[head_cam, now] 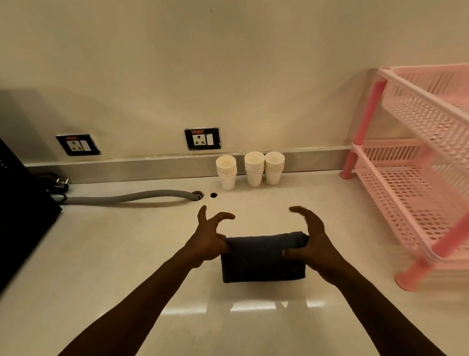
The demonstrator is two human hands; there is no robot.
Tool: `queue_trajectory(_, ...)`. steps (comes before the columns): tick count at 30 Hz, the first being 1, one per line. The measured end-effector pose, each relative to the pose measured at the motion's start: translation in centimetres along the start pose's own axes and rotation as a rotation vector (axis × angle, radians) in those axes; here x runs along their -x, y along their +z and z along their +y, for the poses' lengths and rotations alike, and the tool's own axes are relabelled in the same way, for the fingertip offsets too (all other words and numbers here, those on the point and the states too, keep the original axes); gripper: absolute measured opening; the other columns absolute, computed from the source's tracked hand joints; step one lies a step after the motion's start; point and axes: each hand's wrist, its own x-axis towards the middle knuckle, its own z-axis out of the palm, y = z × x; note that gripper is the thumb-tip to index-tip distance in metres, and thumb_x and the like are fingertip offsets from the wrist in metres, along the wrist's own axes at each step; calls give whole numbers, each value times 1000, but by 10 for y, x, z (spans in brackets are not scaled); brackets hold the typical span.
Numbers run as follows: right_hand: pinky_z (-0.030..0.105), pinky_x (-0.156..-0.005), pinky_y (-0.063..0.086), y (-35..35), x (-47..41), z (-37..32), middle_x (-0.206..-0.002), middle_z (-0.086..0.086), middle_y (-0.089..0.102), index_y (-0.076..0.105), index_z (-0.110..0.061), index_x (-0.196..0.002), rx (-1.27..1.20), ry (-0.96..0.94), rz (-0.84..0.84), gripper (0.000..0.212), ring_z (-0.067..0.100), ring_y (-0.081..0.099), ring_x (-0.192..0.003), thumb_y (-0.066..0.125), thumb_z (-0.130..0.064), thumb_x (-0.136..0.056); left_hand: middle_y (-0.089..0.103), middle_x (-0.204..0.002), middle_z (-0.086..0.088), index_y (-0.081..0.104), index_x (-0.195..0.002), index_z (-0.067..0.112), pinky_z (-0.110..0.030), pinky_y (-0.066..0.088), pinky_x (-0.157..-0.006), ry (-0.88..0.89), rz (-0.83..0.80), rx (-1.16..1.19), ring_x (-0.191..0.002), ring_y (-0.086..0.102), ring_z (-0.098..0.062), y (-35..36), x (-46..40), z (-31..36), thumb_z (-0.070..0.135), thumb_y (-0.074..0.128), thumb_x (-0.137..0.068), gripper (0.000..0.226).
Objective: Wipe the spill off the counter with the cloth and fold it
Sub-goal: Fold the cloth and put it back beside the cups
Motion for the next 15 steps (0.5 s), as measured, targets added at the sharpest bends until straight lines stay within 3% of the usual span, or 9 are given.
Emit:
queue_trajectory(1, 20, -89, 50, -1, 1, -1, -165, -5, 13, 53, -44, -128, 98, -19, -24, 83, 30, 30, -146, 87, 0, -66, -2, -172, 1, 60, -133, 37, -24, 59, -77, 47, 10, -35, -128, 59, -25, 1, -2, 0, -15, 74, -80, 75)
queue_trajectory(3, 22, -87, 53, -5, -1, -1, -163, 2, 17, 65, -33, -119, 313, 11, -85, 63, 31, 40, -140, 85, -3, -68, 35, -165, 1, 70, -124, 30, -21, 53, -87, 105, 28, -109, -132, 58, -23, 0, -5, 1, -11, 71, -84, 57)
queue_trajectory(4, 24, -89, 53, -7, -3, -1, -157, 6, 29, 67, -27, -118, 418, 33, -111, 56, 31, 46, -135, 84, -4, -69, 52, -154, 0, 73, -123, 28, -22, 50, -92, 106, 38, -169, -131, 58, -22, 0, -7, 2, -8, 70, -86, 51)
queue_trajectory(6, 20, -82, 50, -9, -5, 2, -136, 7, 56, 70, -22, -117, 563, 47, -118, 47, 23, 58, -118, 81, -8, -73, 68, -136, 0, 74, -124, 25, -26, 48, -95, 101, 25, -281, -126, 61, -21, 2, -11, 6, 0, 70, -89, 44)
queue_trajectory(10, 18, -69, 45, -21, -9, -2, -109, 1, 75, 76, -23, -108, 666, 52, -17, 27, 18, 68, -100, 73, -19, -82, 69, -132, -3, 71, -128, 20, -26, 44, -93, 157, -6, -414, -124, 61, -22, 6, -23, 18, 7, 69, -93, 37)
queue_trajectory(11, 20, -71, 47, -26, -13, -2, -109, 1, 75, 77, -24, -105, 674, 31, 14, 23, 20, 67, -104, 74, -22, -82, 69, -131, -4, 70, -127, 20, -26, 44, -92, 161, -3, -432, -122, 62, -23, 6, -28, 21, 9, 68, -95, 35)
queue_trajectory(14, 33, -97, 45, -45, -26, 0, -130, -1, 64, 78, -20, -100, 578, -32, 37, 19, 19, 53, -128, 79, -25, -82, 68, -127, -3, 68, -122, 19, -29, 46, -93, 160, 10, -373, -118, 61, -21, 5, -45, 28, 15, 65, -98, 25)
queue_trajectory(15, 33, -99, 45, -52, -30, 1, -131, -5, 63, 76, -21, -101, 496, -22, 21, 18, 17, 52, -127, 78, -26, -84, 67, -128, -2, 67, -122, 19, -32, 46, -96, 152, -5, -307, -119, 59, -20, 4, -52, 31, 17, 63, -99, 23)
